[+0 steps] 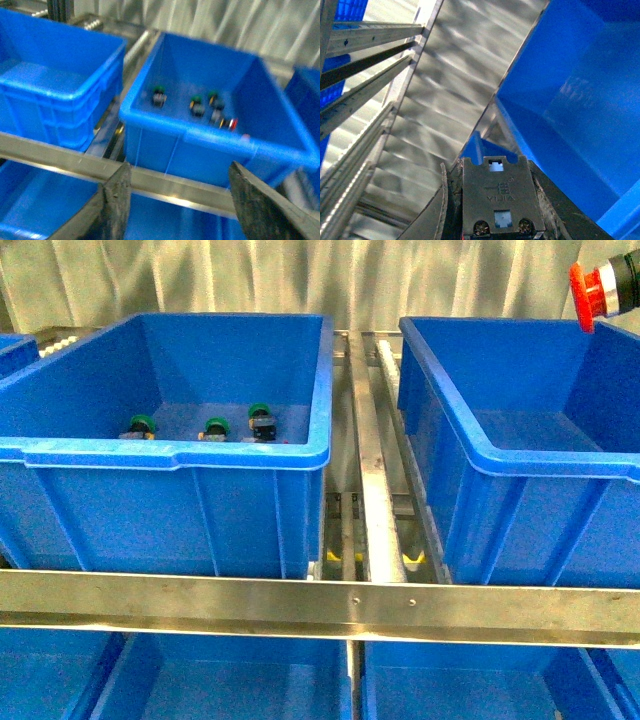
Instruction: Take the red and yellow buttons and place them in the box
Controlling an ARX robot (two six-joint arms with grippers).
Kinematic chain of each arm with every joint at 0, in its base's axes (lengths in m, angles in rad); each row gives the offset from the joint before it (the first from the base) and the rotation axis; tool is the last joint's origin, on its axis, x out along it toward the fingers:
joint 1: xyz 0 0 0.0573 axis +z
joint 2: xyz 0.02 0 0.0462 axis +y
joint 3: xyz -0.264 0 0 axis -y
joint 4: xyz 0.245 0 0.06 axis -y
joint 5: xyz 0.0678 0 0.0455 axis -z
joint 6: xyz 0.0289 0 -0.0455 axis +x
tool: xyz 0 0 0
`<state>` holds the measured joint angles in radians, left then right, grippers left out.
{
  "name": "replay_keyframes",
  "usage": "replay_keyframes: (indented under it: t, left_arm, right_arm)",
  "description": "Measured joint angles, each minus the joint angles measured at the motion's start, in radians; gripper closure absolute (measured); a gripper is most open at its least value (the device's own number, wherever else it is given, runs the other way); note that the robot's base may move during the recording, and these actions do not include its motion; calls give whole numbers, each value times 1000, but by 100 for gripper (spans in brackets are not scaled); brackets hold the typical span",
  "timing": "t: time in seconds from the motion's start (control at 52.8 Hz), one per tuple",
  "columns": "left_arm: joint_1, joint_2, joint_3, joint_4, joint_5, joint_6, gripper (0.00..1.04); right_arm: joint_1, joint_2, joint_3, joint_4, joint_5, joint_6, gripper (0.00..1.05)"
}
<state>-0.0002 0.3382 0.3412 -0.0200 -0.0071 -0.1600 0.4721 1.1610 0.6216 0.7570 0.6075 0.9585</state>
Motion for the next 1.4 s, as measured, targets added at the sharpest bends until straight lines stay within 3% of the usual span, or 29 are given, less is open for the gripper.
replay_keyframes:
  t: [0.114,0.303,0.55,0.796,1.213,1.327,1.403]
  left_arm:
    - [-3,-224,-219,3,7,99,72]
    - [-1,-317,-319,14,7,138,102]
    - [-1,-322,-320,18,7,146,102]
    - [-1,-322,-320,18,7,148,102]
    - [-1,-322,-320,18,7,149,31]
    - [-1,-322,-320,18,7,150,7]
    - [-1,-322,-320,18,7,151,9]
  right_arm:
    - [35,-1,-1,-14,26,-93,79]
    - [87,-18,-34,-37,114,-217,79]
    - [166,-28,-113,30,205,-453,79]
    - [202,-57,-131,57,233,-603,79]
    - [187,-60,-131,68,214,-708,79]
    - [172,-64,-125,57,208,-713,79]
    - [169,-65,-121,56,206,-716,79]
